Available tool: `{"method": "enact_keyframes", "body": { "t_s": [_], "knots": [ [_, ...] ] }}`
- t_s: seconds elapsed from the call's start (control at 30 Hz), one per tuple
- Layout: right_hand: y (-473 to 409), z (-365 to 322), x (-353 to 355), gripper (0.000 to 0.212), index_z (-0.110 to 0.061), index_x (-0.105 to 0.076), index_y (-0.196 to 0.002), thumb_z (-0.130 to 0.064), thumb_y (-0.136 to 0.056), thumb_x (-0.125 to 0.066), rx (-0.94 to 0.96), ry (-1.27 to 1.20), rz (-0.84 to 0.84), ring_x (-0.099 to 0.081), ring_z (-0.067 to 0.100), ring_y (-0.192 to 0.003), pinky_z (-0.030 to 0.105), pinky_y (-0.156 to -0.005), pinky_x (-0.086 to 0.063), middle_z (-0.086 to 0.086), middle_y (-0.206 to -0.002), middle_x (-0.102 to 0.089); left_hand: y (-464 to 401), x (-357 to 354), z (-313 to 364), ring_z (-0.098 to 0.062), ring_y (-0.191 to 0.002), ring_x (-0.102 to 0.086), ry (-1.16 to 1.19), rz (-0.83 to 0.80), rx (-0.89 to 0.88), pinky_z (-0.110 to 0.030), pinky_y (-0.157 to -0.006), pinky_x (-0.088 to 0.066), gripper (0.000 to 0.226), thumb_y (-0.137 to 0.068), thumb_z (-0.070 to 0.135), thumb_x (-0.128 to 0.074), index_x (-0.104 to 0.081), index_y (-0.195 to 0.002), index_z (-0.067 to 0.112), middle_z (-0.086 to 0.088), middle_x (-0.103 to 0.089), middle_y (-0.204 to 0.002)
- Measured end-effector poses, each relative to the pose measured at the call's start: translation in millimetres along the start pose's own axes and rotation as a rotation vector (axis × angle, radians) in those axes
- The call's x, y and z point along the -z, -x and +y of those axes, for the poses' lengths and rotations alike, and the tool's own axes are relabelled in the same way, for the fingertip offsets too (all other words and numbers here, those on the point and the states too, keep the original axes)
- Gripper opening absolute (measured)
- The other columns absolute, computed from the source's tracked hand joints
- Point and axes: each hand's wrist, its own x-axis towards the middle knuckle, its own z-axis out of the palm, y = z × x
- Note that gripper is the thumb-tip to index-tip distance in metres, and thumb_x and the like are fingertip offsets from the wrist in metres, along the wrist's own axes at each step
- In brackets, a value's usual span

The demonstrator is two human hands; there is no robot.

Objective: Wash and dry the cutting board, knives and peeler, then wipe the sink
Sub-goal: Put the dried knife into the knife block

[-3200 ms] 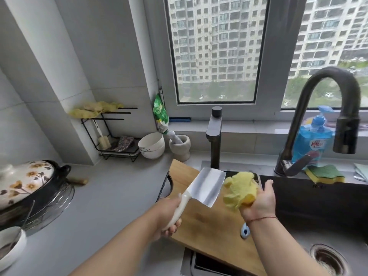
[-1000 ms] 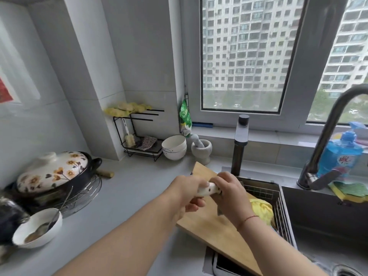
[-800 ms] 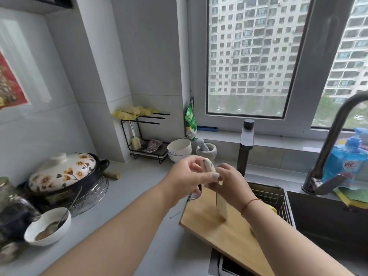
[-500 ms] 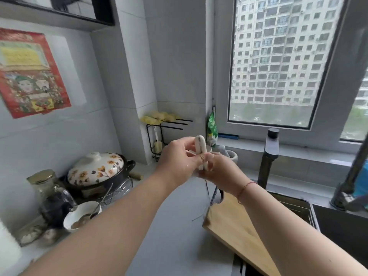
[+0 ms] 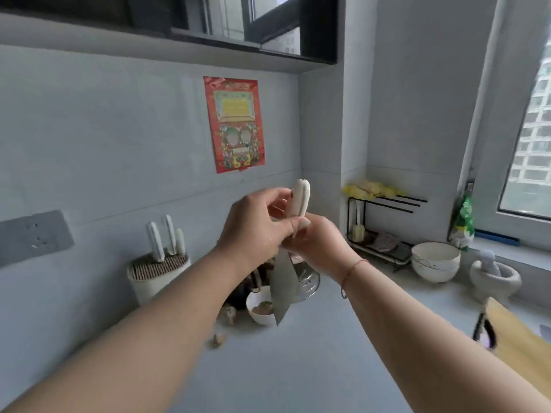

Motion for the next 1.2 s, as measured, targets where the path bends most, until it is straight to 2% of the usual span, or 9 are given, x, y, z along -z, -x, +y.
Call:
{"method": "enact_keyframes", "body": {
  "t_s": [0.17,0.4,0.5,0.67,0.73,0.83,0.97,1.13,1.2],
  "knots": [
    [-38,-73,-70,0.022,-0.033,-0.052,-0.078,-0.027,-0.082,-0.073,0.139,-0.082,-0.036,-0.057,0.003,-0.063,0.014,-0.058,-0.045,-0.016,-0.063,-0.056,4,88,-47,-0.005,-0.088,-0.064,-0.073,0.137,0.036,-0.018,-0.078,-0.052,0.041,-0.072,0.033,-0.083,-0.068,-0.110,0.025,0.013,-0.070,-0.094],
    [-81,-140,-130,0.018,-0.024,-0.055,-0.076,-0.024,-0.081,-0.072,0.234,-0.147,-0.081,-0.058,0.009,-0.062,0.017,-0.053,-0.041,-0.009,-0.061,-0.058,-3,167,-97,-0.006,-0.087,-0.067,-0.143,0.287,0.045,-0.023,-0.084,-0.053,0.034,-0.069,0.027,-0.085,-0.071,-0.099,0.023,0.012,-0.071,-0.089],
    [-98,-155,-153,0.015,-0.021,-0.058,-0.080,-0.024,-0.081,-0.072,0.256,-0.157,-0.067,-0.056,0.006,-0.064,0.010,-0.053,-0.038,-0.011,-0.064,-0.057,-8,186,-116,-0.004,-0.089,-0.066,-0.167,0.313,0.038,-0.020,-0.085,-0.051,0.033,-0.070,0.026,-0.085,-0.071,-0.100,0.023,0.013,-0.071,-0.090],
    [-120,-165,-181,0.021,-0.014,-0.067,-0.101,-0.019,-0.081,-0.070,0.297,-0.169,-0.063,-0.064,0.016,-0.088,0.028,-0.074,-0.049,0.000,-0.088,-0.070,-15,198,-145,-0.002,-0.089,-0.064,-0.181,0.354,0.045,-0.009,-0.081,-0.046,0.036,-0.070,0.023,-0.084,-0.070,-0.103,0.021,0.013,-0.069,-0.091],
    [-127,-165,-190,0.025,-0.016,-0.067,-0.106,-0.018,-0.081,-0.069,0.313,-0.174,-0.063,-0.065,0.016,-0.093,0.029,-0.079,-0.050,0.001,-0.095,-0.072,-18,199,-158,-0.002,-0.090,-0.064,-0.180,0.368,0.044,-0.006,-0.080,-0.044,0.037,-0.070,0.023,-0.085,-0.070,-0.103,0.020,0.013,-0.069,-0.092],
    [-138,-163,-203,0.023,-0.015,-0.067,-0.105,-0.019,-0.082,-0.069,0.309,-0.168,-0.068,-0.064,0.017,-0.094,0.028,-0.079,-0.049,0.002,-0.098,-0.072,-24,199,-174,-0.002,-0.090,-0.064,-0.181,0.377,0.040,-0.006,-0.079,-0.044,0.037,-0.069,0.022,-0.085,-0.071,-0.103,0.019,0.013,-0.069,-0.091],
    [-149,-157,-216,0.023,-0.015,-0.067,-0.106,-0.018,-0.083,-0.068,0.303,-0.161,-0.085,-0.061,0.013,-0.088,0.018,-0.067,-0.044,-0.001,-0.092,-0.069,-30,197,-192,-0.002,-0.089,-0.064,-0.176,0.374,0.056,-0.002,-0.077,-0.042,0.037,-0.069,0.022,-0.085,-0.071,-0.103,0.019,0.013,-0.069,-0.091],
    [-158,-146,-233,0.031,-0.015,-0.065,-0.112,-0.022,-0.083,-0.068,0.277,-0.126,-0.109,-0.064,0.016,-0.093,0.029,-0.081,-0.051,0.002,-0.100,-0.072,-32,192,-209,-0.003,-0.089,-0.064,-0.180,0.352,0.088,-0.004,-0.077,-0.043,0.037,-0.070,0.024,-0.084,-0.070,-0.104,0.020,0.012,-0.069,-0.092],
    [-161,-139,-241,0.030,-0.017,-0.065,-0.112,-0.023,-0.083,-0.067,0.260,-0.093,-0.151,-0.063,0.013,-0.089,0.022,-0.074,-0.049,-0.001,-0.098,-0.071,-31,188,-218,-0.004,-0.089,-0.064,-0.181,0.333,0.113,-0.010,-0.078,-0.046,0.036,-0.070,0.023,-0.084,-0.070,-0.104,0.020,0.012,-0.069,-0.091]
  ]
}}
